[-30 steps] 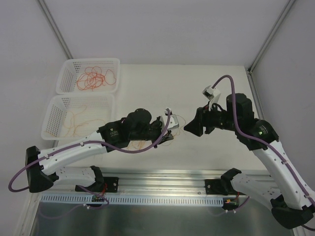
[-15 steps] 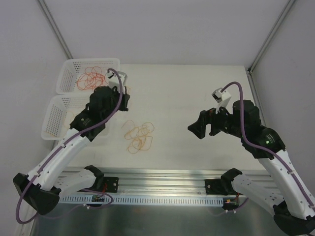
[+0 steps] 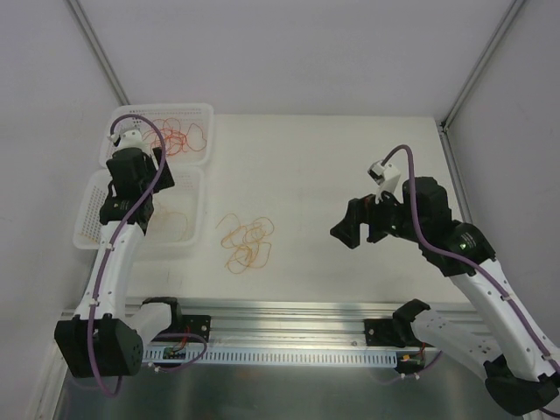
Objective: Untangle the cables
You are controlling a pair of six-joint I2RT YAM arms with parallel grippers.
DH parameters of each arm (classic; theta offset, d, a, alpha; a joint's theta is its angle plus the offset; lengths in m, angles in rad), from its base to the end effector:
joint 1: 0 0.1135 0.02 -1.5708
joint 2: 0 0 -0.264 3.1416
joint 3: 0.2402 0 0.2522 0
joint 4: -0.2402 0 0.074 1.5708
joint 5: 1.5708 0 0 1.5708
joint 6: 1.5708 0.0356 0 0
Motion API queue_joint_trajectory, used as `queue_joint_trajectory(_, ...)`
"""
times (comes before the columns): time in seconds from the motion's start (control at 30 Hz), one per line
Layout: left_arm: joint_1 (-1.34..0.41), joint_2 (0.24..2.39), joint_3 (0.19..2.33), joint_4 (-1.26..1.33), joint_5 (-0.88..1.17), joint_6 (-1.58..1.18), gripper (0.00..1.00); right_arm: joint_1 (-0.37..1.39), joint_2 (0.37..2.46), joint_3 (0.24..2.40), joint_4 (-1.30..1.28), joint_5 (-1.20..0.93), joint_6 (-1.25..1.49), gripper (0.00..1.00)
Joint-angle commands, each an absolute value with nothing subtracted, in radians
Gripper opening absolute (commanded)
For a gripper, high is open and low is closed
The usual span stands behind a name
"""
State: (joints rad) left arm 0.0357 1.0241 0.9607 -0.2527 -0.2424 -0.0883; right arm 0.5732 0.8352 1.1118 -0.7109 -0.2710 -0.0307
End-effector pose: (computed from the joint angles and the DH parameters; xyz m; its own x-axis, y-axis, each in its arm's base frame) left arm 0.2338 0.0169 0.3496 -0.2863 -0.0959 -0.9533 -0.2890 0.9573 -0.0095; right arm 0.1296 0.0950 0.3883 -0.3311 -0.2489 -0.9102 -0.7371 0.6705 0.0847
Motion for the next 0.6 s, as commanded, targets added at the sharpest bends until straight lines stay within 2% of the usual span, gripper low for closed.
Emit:
queue_joint_trajectory(0.0,0.071,1.054,0.966,-0.267,-0.23,-0.107,0.8,0.577,0.856,1.115,-0.68,-0.304,-0.029,1.0)
queue_joint_trajectory(0.03,0.072,1.054,0.969,-0.271,-0.23,-0.112,0.84,0.578,0.864,1.115,-0.68,-0.308,-0.029,0.99)
queue_joint_trajectory(0.07,0.072,1.051,0.973,-0.276,-0.227,-0.112,0.94,0.577,0.877,1.112,-0.68,-0.319,-0.029,1.0)
queue_joint_trajectory(0.13,0.072,1.048,0.983,-0.305,-0.198,-0.13,0.99,0.577,0.89,1.101,-0.669,-0.343,-0.025,1.0)
queue_joint_trajectory(0.2,0.072,1.046,0.999,-0.337,-0.143,-0.136,0.99,0.581,0.91,1.086,-0.641,-0.351,-0.011,1.0)
queue_joint_trajectory(0.33,0.045,0.997,0.974,-0.399,0.122,-0.187,0.99,0.587,0.953,1.039,-0.591,-0.345,0.026,0.99)
queue_joint_trajectory(0.4,0.003,0.973,0.948,-0.411,0.156,-0.195,0.99,0.591,0.971,1.022,-0.554,-0.344,0.05,1.0)
queue_joint_trajectory(0.57,-0.305,0.93,0.897,-0.43,0.147,-0.224,0.99,0.603,1.04,0.973,-0.476,-0.334,0.129,1.0)
